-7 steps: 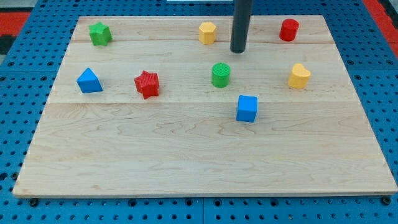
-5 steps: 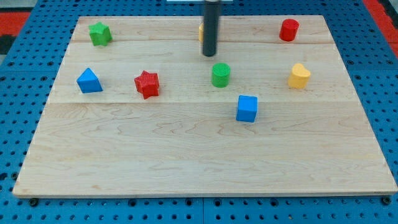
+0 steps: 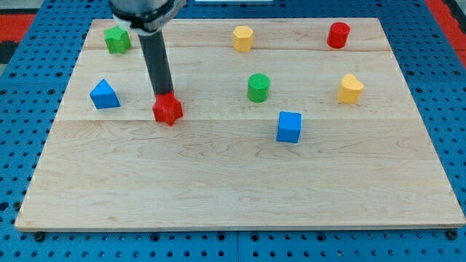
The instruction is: Move the red star towards the bottom right of the blue cube
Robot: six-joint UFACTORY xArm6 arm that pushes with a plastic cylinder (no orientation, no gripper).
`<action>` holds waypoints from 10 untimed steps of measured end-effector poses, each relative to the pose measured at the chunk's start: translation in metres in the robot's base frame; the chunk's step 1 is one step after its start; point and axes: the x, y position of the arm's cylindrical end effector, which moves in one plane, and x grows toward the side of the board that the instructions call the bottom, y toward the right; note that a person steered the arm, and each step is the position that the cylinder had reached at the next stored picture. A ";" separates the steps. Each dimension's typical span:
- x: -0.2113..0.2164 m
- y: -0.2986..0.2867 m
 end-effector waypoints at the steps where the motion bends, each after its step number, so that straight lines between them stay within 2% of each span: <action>1: 0.045 0.017; 2: 0.063 0.016; 4: 0.058 -0.037; 5: 0.080 -0.019; 6: 0.116 0.045; 7: 0.120 0.111; 8: 0.114 0.090; 9: 0.113 0.106; 10: 0.115 0.161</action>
